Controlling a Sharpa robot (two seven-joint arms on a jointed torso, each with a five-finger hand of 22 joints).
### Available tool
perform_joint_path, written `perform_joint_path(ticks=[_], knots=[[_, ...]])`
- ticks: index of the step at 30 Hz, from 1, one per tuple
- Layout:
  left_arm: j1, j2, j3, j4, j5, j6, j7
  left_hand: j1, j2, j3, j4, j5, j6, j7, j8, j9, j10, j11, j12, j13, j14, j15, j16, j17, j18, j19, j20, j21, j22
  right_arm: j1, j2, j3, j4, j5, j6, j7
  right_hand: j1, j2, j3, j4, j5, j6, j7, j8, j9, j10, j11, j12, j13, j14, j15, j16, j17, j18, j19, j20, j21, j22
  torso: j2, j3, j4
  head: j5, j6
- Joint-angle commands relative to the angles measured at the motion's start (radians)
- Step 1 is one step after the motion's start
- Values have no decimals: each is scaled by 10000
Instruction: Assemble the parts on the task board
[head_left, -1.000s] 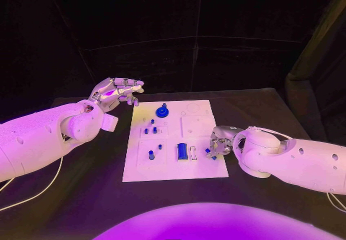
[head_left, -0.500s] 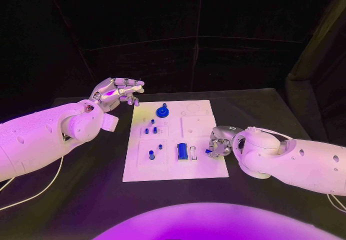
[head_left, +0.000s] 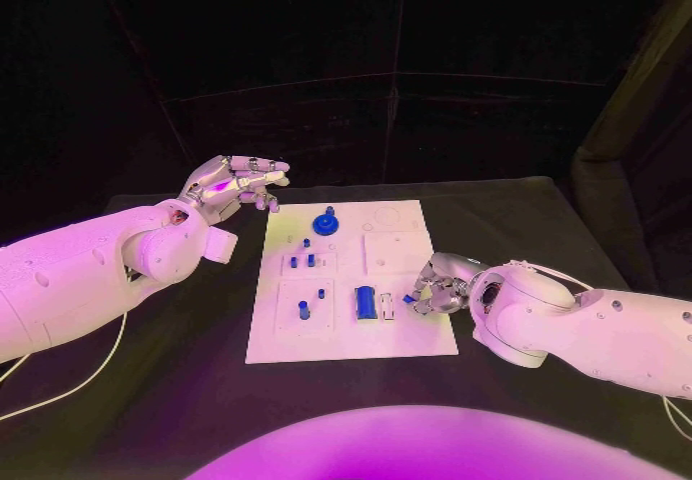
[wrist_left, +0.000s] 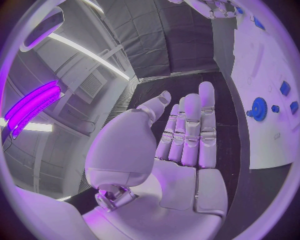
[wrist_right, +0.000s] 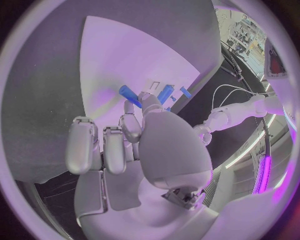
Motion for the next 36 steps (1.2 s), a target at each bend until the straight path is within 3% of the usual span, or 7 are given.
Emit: perform_joint_path(ticks=[1, 9, 14, 21, 36], knots=[[15, 0, 9, 24, 43, 107, 21, 56, 71, -66, -2, 38, -75, 13, 69, -16, -43, -14, 34, 9, -72, 6, 64, -10, 132, 51, 18, -30, -11, 18, -8, 3, 138, 883, -1121, 370, -122, -80, 96, 26, 50, 73, -3, -35, 11, 66, 5, 68, 24, 712, -86, 5, 841, -109, 6, -85, 30, 2, 9, -8, 4, 19, 0], [15, 0, 8, 33, 43, 111, 12, 56, 71, -66, -2, 38, -75, 13, 69, -16, -43, -14, 34, 9, -72, 6, 64, -10, 132, 51, 18, -30, -11, 21, 212, 5, 88, 1418, -1209, 375, -305, -220, 256, 169, 41, 163, -21, -45, 40, 117, -6, 129, 71, 719, -93, 18, 867, -111, 13, -89, 37, 15, 14, -1, 1, 48, 0], [16, 2, 8, 41, 43, 120, 1, 56, 71, -66, -2, 38, -75, 13, 69, -16, -43, -14, 34, 9, -72, 6, 64, -10, 132, 51, 18, -30, -11, 23, 411, 6, -100, 1516, -702, 132, -729, -305, 376, 478, -18, 408, -122, 27, 124, 151, -77, 21, -17, 736, -145, 57, 943, -130, 60, -124, 98, 119, 13, -7, 22, 66, 0], [17, 1, 8, 48, 43, 137, -10, 56, 71, -66, -2, 38, -75, 13, 69, -16, -43, -14, 34, 9, -72, 6, 64, -10, 132, 51, 18, -30, -11, 24, 712, 6, -345, 1461, -139, -251, -1034, -322, 459, 692, -37, 605, -209, 86, 212, 250, -153, -64, -112, 769, -206, 146, 1108, -167, 138, -169, 207, 303, 16, 0, -6, 118, 0], [17, 5, 8, 52, 43, 156, -16, 56, 71, -66, -2, 38, -75, 13, 69, -16, -43, -14, 34, 9, -72, 6, 64, -10, 132, 51, 18, -30, -11, 25, 1147, 7, -653, 894, -284, -710, -1160, -333, 483, 768, -169, 668, -242, 101, 260, 311, -182, -63, -127, 778, -230, 172, 1156, -175, 160, -193, 234, 346, 9, -1, -12, 164, 0]])
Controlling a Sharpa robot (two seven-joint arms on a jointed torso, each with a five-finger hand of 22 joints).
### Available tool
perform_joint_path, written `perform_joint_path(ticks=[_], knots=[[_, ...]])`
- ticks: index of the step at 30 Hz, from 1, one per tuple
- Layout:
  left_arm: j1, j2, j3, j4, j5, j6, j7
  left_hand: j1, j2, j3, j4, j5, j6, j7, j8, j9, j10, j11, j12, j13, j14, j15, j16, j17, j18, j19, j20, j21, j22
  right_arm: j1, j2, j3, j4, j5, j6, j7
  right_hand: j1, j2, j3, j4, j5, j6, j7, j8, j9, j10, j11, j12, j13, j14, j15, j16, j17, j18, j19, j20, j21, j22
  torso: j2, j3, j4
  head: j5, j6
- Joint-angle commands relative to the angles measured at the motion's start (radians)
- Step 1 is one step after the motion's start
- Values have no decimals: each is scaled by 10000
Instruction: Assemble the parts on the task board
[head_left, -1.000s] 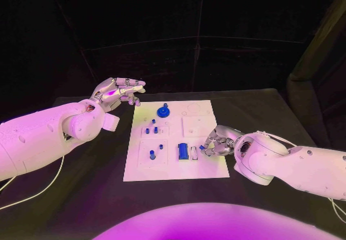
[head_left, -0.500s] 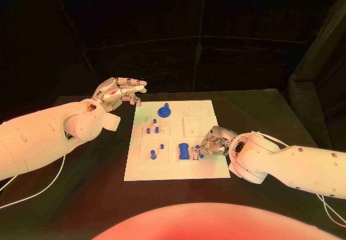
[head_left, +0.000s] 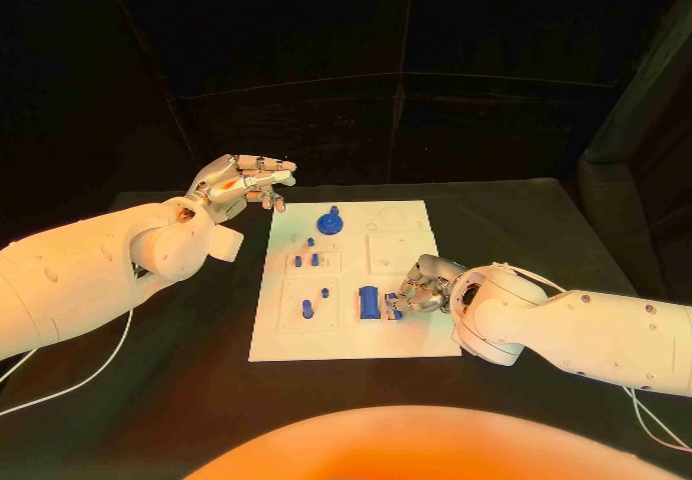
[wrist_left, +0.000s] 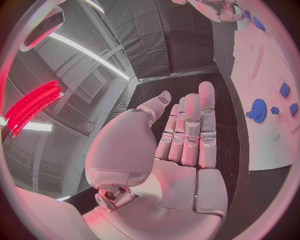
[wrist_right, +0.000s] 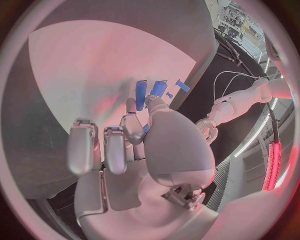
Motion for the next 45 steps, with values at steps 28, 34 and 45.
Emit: perform_joint_path(ticks=[28, 34, 45], knots=[[18, 0, 9, 19, 43, 161, -35, 56, 71, -66, -2, 38, -75, 14, 69, -16, -46, -16, 34, 9, -72, 7, 64, -12, 132, 51, 19, -30, -13, 17, 250, 7, -128, -594, 325, -290, -643, -110, -337, 257, -1354, 226, -56, 159, 278, 278, -38, 482, 395, 778, -117, 64, 1177, -183, 117, -112, 70, 48, -8, 3, -12, 40, 0], [18, -1, 9, 20, 43, 165, -42, 56, 71, -66, -2, 38, -75, 14, 69, -16, -46, -16, 34, 9, -72, 7, 64, -12, 132, 51, 19, -30, -13, 18, 220, 7, -162, -602, 293, -305, -1011, -108, -876, 387, -3011, 186, -43, 159, 392, 253, -13, 440, 403, 773, -99, 50, 1163, -179, 105, -92, 54, 34, -9, 1, -2, 27, 0], [18, -6, 9, 16, 43, 164, -48, 56, 71, -66, -2, 38, -75, 14, 69, -16, -46, -16, 34, 9, -72, 7, 64, -12, 132, 51, 19, -30, -13, 18, -35, 7, -103, -757, -223, 294, -745, 146, -1268, 206, -3662, -17, 23, 71, 501, 166, 37, 334, 385, 759, -57, 6, 1107, -156, 49, -67, -22, -71, -3, 4, -12, 6, 0]])
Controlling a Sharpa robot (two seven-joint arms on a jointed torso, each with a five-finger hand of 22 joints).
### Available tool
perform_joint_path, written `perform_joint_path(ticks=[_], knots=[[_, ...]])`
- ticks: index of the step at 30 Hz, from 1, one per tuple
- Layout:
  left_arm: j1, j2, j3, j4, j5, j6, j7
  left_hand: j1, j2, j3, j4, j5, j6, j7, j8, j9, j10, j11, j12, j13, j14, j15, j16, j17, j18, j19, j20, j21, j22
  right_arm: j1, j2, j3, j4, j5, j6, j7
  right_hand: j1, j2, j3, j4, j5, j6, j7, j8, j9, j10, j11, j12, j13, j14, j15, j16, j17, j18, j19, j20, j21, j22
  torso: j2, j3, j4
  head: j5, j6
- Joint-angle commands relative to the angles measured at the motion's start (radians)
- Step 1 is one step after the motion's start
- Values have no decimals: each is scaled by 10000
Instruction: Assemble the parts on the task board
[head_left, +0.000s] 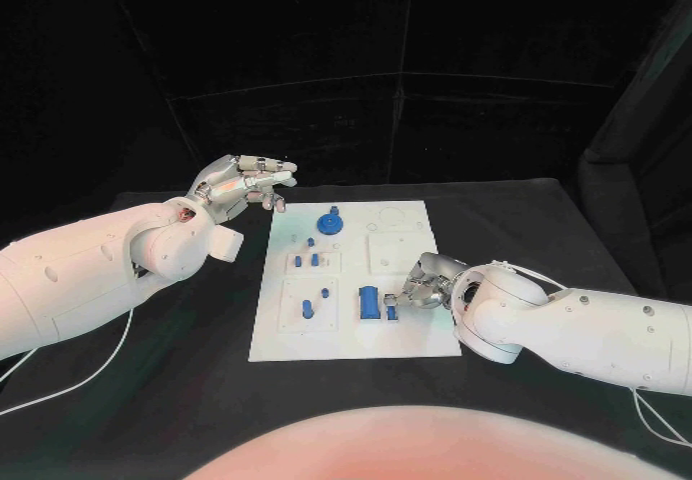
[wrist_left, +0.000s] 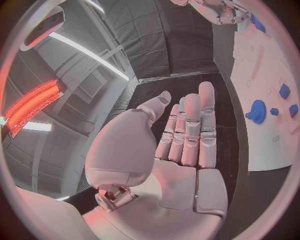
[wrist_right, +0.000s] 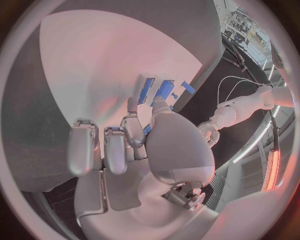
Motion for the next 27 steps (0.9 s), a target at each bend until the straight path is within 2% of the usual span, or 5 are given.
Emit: perform_joint_path(ticks=[1, 13, 17, 20, 27], knots=[[16, -2, 9, 13, 43, 108, 16, 56, 71, -66, -2, 38, -75, 14, 69, -17, -47, -17, 35, 9, -72, 6, 64, -13, 132, 51, 18, -31, -15, 17, -112, 6, 52, -113, -440, 639, 319, 115, 18, -180, 155, -103, 4, -83, 20, -58, 47, -60, -16, 756, 19, -1, 1102, -153, 10, -28, -60, -20, 3, 1, -2, -7, 0], [15, 74, 7, -205, 95, -116, 143, 50, 108, -121, 12, 38, -54, -12, 129, -7, -67, -28, 139, 7, -140, 11, 54, -75, 130, 22, 28, -87, -56, 336, -686, 10, -674, 5364, -1385, 6480, 1960, 697, 90, -1069, 621, -1304, 587, -918, -481, -2184, 474, -4647, -3199, 202, 417, -1475, -976, 309, -1012, 308, -1718, -2428, -232, -42, -82, -99, 0], [10, 195, 5, -413, 455, -339, 251, 58, 179, -108, 38, 16, 105, -87, 274, -16, -45, -40, 75, -151, -1034, 41, -1252, -755, 148, -906, 70, -924, -546, 810, -574, 12, -1494, 7613, -1008, 8375, 2398, 855, 178, -1144, 494, -1357, 815, -1092, -740, -3131, 685, -7542, -5700, -1350, 596, -5799, -5744, 1106, -3026, 461, -5590, -7110, -403, -64, -101, -139, 0], [-7, 346, -1, -649, 848, -519, 370, -7, 211, 32, 130, 59, 213, -138, 279, -26, 51, 25, -321, -411, -1765, 276, -3147, -1577, 62, -1911, 286, -1967, -1231, 1102, -288, 15, -2310, 8983, -641, 9313, 2746, 827, 207, -1149, 406, -1457, 1103, -1401, -1071, -3658, 1039, -9285, -7541, -2513, 970, -8708, -7663, 1014, -3742, 871, -7429, -8273, -584, -102, -123, -160, 0], [-89, 723, -21, -1238, 1586, -897, 741, -115, 93, 158, 302, 38, 157, -94, -132, -38, 239, 263, -1591, -504, -2137, 898, -6456, -2877, 109, -3557, 1062, -4073, -2898, 1401, 710, 32, -4313, 10629, 109, 10448, 3056, 798, 237, -1346, 295, -1773, 1153, -1775, -1791, -3902, 1589, -10500, -9675, -4132, 1799, -12213, -9708, 959, -4919, 1589, -10431, -10223, -937, -135, -189, -70, 85]])
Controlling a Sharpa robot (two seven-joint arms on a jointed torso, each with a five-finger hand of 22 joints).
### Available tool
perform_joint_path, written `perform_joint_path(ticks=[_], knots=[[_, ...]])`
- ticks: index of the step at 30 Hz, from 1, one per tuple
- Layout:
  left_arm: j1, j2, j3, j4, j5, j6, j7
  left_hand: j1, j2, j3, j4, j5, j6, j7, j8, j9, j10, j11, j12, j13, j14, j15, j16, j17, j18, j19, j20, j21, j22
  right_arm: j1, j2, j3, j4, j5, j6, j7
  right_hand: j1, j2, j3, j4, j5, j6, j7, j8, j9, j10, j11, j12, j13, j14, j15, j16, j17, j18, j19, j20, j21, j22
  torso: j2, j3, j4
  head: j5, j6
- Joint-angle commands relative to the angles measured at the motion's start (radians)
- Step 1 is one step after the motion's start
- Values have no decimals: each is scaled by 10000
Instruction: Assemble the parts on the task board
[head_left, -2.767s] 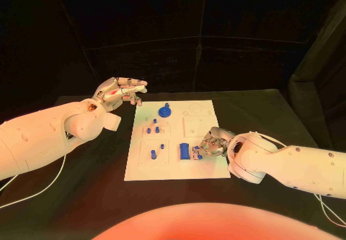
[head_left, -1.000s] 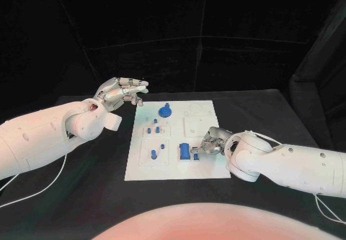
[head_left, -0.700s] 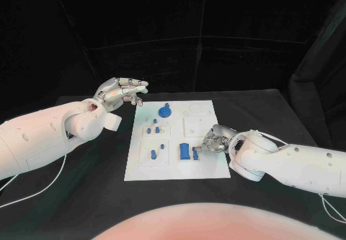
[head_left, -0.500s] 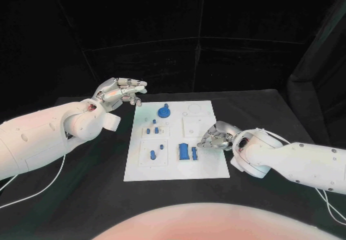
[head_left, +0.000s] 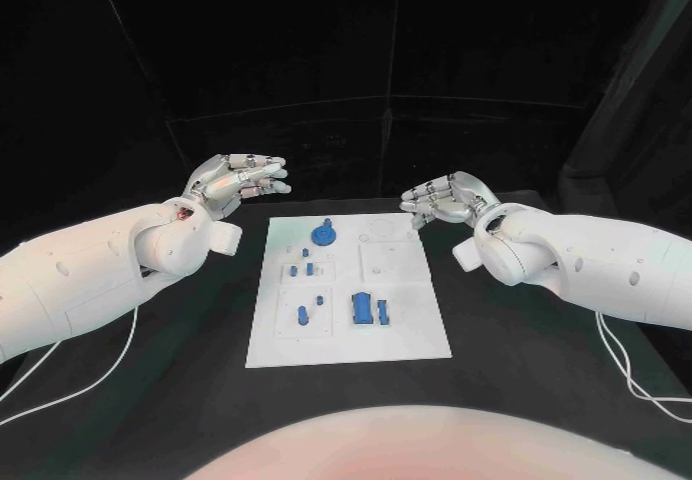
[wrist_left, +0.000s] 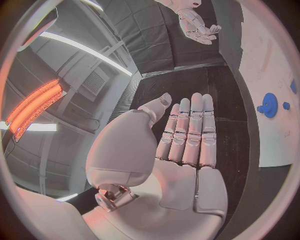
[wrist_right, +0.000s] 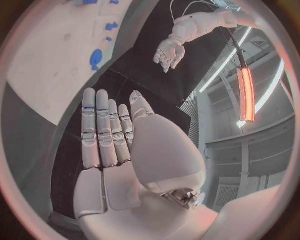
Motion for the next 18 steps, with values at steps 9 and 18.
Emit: perform_joint_path(ticks=[9, 18], knots=[[-140, 895, 5, -1375, 1156, -837, 725, 30, 20, -393, 79, -18, 62, 0, -603, -7, 18, 249, -1280, -2, 336, 379, -2444, -817, 174, -426, 492, -1129, -1387, 116, 1416, 35, -2185, 2406, 1463, 2147, -449, 272, -164, -863, -68, 34, 106, -29, -1235, 345, 265, -643, -2505, 381, 381, -2446, -2518, 131, 597, 497, -2446, -1811, -447, 61, 23, 150, 463], [-197, 776, 22, -937, 706, -989, 411, -5532, 660, -2036, 454, -541, -4309, -779, -1499, -661, -4701, -458, -2224, -620, -3967, -250, -3575, -1485, -619, -3874, -677, -2045, -2702, 35, 1262, 86, -1632, 2148, 370, 1701, -6848, -213, 890, -1432, -964, -4172, -663, -657, -2383, -4343, -389, -1292, -3529, -4455, -719, -3275, -3763, -598, -3962, -457, -3270, -2901, -294, 42, -2, 180, 636]])
